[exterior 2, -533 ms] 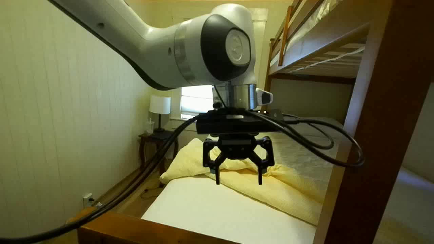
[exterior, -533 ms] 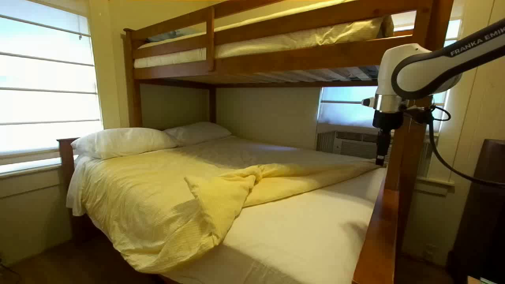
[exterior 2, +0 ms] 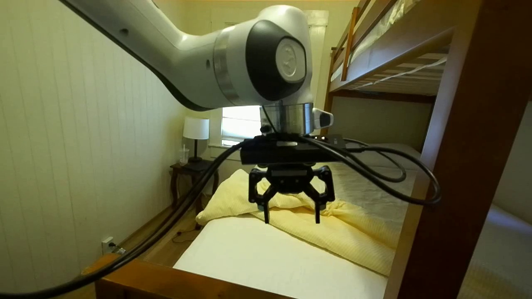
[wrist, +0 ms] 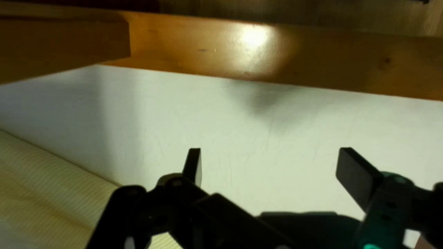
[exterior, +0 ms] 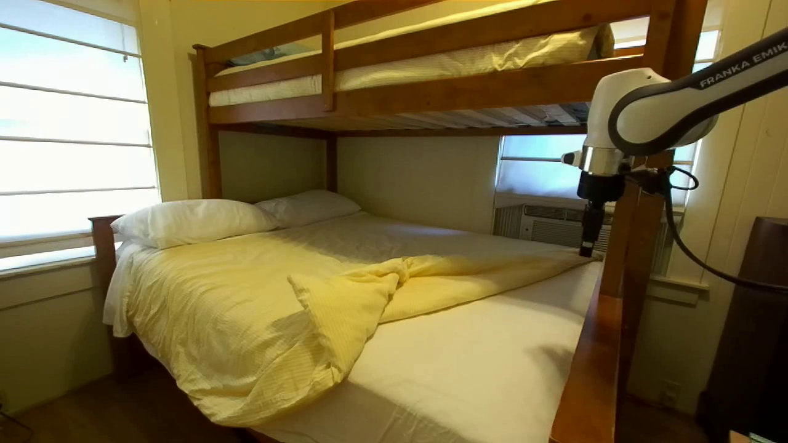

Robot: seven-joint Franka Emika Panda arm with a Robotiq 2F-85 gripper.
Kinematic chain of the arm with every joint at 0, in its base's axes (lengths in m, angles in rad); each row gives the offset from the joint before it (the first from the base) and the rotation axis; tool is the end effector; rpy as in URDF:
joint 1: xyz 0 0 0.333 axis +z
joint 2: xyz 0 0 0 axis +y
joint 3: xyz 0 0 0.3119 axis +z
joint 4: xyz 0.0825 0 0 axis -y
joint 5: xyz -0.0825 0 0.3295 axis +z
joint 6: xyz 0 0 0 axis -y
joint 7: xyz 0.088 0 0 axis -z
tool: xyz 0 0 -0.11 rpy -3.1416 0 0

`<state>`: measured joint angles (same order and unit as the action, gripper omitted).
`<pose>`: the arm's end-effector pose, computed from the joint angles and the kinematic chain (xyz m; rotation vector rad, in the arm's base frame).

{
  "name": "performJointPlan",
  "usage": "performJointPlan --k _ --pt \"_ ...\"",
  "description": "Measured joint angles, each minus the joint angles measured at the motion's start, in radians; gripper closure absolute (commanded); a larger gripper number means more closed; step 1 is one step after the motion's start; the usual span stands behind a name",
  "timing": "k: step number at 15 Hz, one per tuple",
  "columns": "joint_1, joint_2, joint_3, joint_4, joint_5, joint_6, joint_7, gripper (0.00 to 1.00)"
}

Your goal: Straighten the yellow blanket

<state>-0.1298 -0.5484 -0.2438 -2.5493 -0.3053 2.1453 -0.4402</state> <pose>0.3171 -0.1456 0.4780 2.9349 0.3565 0.1111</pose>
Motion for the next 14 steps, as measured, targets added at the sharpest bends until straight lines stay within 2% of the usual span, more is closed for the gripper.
performJointPlan --k 3,7,9,11,14 --pt "0.068 0.087 0.013 0.018 0.084 0.198 0.027 0.00" --pt "0.178 0.291 0.035 0.112 0.263 0.446 0.045 0.00" --pt "0.210 0.404 0.053 0.197 0.347 0.498 0.045 0.00" --pt "0.222 0.513 0.079 0.302 0.425 0.501 0.070 0.00" --pt "0.211 0.664 0.136 0.471 0.483 0.501 0.210 0.00"
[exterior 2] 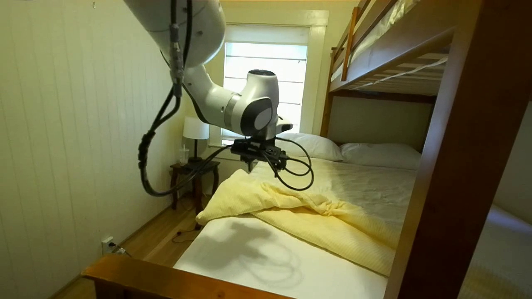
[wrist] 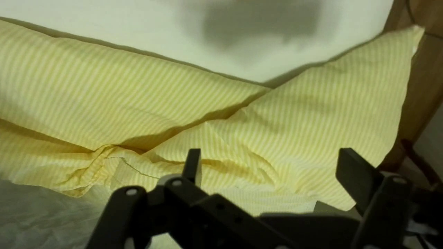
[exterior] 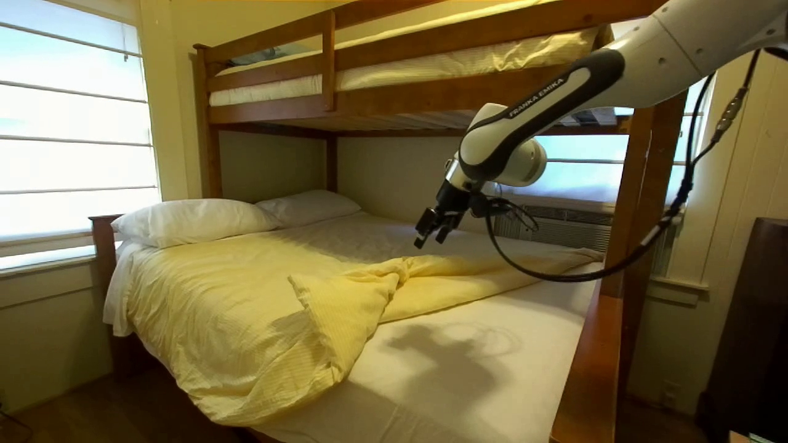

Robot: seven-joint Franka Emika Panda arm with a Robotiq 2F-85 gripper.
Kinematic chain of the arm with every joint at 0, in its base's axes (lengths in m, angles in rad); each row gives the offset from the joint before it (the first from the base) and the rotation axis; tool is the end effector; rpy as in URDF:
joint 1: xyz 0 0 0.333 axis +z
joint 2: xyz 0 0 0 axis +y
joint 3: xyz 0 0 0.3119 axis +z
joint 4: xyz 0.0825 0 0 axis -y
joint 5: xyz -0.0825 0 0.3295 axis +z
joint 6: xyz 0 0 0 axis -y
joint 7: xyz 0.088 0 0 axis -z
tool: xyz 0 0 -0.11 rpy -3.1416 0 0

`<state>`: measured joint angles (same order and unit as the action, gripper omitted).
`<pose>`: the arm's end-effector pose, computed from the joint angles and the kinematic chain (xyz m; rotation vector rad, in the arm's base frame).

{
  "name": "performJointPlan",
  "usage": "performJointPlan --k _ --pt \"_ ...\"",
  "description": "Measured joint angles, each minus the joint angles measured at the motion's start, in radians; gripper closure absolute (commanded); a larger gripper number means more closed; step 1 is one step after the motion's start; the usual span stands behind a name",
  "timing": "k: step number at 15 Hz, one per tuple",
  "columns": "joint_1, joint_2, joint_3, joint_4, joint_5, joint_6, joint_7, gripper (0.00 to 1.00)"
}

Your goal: Straighten the yellow blanket

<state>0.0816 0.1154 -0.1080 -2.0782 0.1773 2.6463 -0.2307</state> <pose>0.5603 -0.0174 0.4478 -3.0105 -0.1072 -0.7093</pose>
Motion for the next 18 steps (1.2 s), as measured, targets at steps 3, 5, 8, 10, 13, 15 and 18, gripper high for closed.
performJointPlan --k 3,5,8,10,13,15,18 --pt "-0.005 0.137 0.042 0.167 -0.003 0.000 0.186 0.00" --pt "-0.002 0.229 0.053 0.271 -0.010 0.000 0.294 0.00" --pt "0.000 0.349 0.073 0.396 -0.010 0.000 0.335 0.00" --pt "-0.001 0.380 0.074 0.430 -0.010 0.000 0.340 0.00" --pt "-0.001 0.383 0.074 0.441 -0.010 0.000 0.341 0.00" --pt "-0.001 0.383 0.074 0.443 -0.010 0.000 0.341 0.00" --pt "-0.010 0.398 0.085 0.451 -0.010 0.003 0.339 0.00"
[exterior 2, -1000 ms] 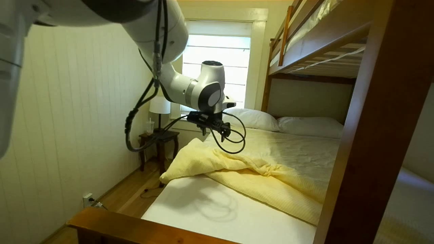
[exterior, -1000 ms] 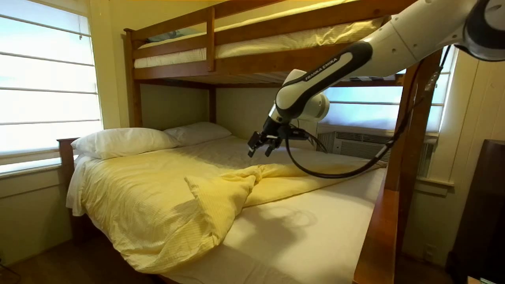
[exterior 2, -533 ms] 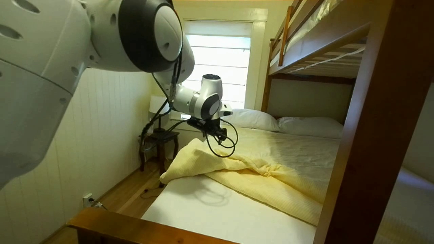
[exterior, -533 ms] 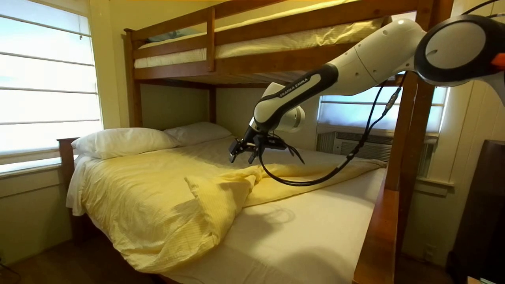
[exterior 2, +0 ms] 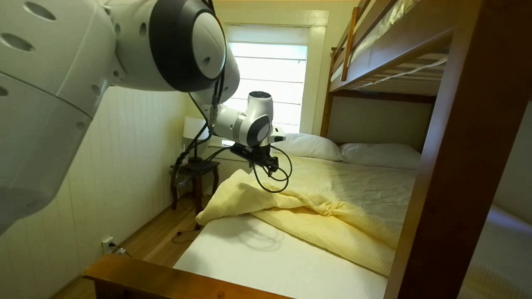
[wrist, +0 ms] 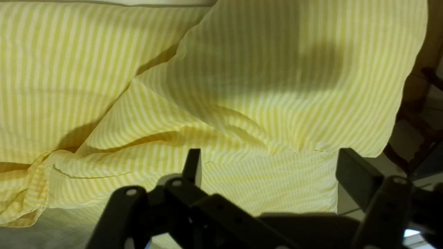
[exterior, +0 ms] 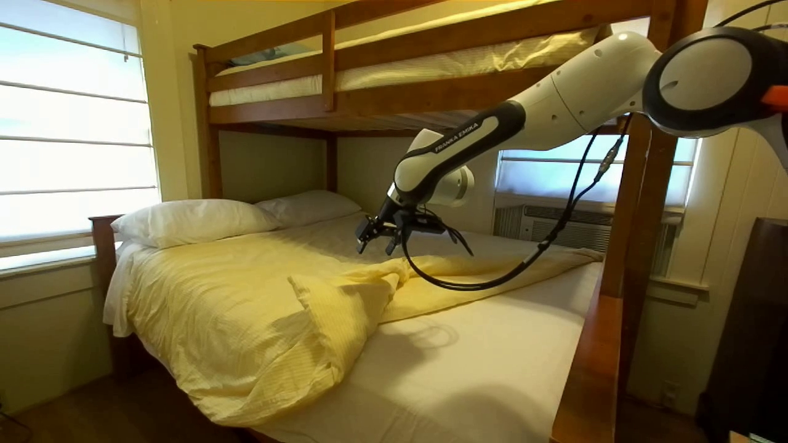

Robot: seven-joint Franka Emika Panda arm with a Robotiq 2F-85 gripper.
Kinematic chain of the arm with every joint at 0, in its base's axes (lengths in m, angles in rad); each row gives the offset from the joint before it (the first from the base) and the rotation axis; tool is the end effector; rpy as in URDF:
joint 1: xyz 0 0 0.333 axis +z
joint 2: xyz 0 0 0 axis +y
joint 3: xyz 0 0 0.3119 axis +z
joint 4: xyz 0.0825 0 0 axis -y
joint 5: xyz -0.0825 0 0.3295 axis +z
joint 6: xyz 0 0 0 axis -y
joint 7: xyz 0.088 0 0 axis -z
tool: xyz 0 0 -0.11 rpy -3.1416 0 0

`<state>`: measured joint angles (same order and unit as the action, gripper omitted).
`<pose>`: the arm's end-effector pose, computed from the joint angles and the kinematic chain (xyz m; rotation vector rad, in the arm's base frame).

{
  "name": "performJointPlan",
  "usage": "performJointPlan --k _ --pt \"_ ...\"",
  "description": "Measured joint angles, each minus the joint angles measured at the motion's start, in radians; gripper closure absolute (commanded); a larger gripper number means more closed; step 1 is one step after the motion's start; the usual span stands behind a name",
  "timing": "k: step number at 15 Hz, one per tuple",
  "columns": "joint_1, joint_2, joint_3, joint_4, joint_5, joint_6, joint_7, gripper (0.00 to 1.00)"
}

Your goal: Straighten the yellow blanket

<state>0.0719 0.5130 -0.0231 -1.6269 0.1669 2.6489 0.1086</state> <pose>0.6765 0.0316 0.4028 -2.8944 0.2619 -0.7408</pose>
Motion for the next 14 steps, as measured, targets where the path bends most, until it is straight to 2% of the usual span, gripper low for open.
performJointPlan --k 6,7,8,14 --pt "-0.022 0.183 0.071 0.169 0.001 0.000 -0.047 0.00" --pt "-0.022 0.221 0.078 0.210 0.000 0.000 -0.063 0.12" --pt "-0.022 0.257 0.083 0.251 0.000 0.000 -0.079 0.28" --pt "-0.022 0.420 0.101 0.442 -0.002 -0.026 -0.132 0.69"
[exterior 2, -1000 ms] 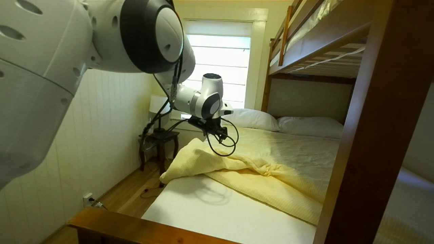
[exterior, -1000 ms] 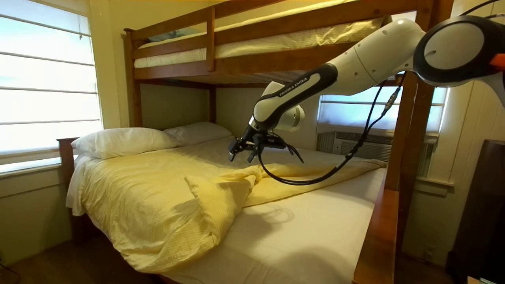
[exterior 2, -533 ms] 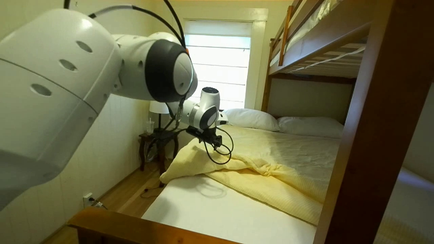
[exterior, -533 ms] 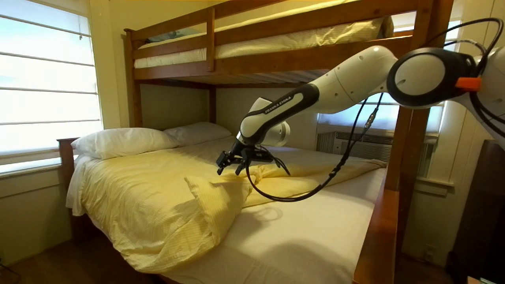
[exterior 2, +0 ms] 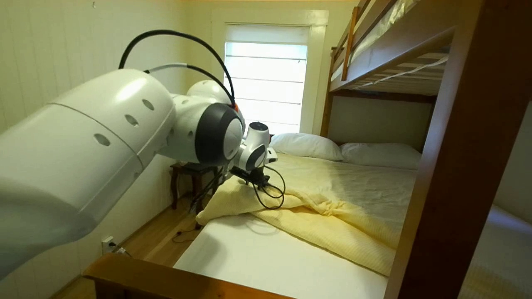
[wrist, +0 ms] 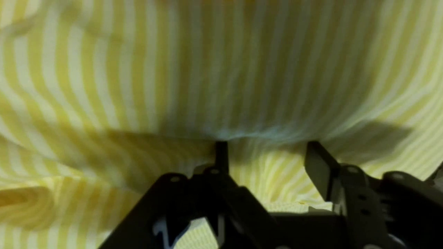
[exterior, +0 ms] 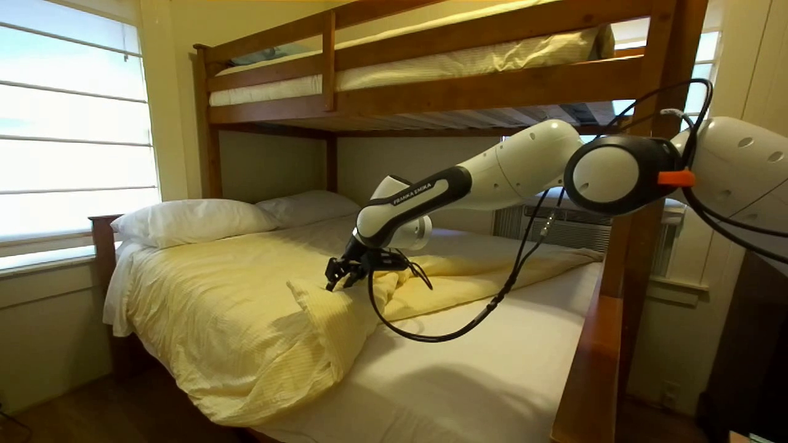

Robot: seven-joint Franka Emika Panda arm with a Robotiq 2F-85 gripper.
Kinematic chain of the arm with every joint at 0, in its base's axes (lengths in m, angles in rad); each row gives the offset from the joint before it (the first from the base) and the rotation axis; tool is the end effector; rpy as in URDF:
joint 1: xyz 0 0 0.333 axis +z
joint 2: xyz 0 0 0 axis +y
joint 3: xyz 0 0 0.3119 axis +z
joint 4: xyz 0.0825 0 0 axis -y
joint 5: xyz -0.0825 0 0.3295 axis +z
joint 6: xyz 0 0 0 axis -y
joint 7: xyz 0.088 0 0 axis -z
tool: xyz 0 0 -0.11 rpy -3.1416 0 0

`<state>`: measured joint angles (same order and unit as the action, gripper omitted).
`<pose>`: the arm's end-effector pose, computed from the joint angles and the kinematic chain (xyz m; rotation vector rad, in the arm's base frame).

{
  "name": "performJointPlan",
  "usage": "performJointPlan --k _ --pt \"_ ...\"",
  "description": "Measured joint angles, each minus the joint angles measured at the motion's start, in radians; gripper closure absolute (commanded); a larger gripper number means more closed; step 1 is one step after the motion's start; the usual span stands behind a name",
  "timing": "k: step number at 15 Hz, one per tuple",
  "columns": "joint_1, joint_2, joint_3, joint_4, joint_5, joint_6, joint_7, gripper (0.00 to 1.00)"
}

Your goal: Straighten the yellow blanket

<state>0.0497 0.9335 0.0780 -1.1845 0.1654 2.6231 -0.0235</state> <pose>0.7509 0.0710 0.2983 -2.8574 0.0276 -0.7238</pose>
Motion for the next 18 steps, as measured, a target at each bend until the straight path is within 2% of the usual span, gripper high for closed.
performJointPlan --k 4,5,13,18 --pt "0.000 0.040 0.004 0.072 0.000 -0.050 0.001 0.96" --pt "0.000 0.044 0.004 0.083 0.000 -0.061 0.002 0.99" --pt "0.001 0.049 0.017 0.117 0.003 -0.108 0.055 1.00" --pt "0.001 -0.040 0.054 0.073 0.025 -0.117 0.118 1.00"
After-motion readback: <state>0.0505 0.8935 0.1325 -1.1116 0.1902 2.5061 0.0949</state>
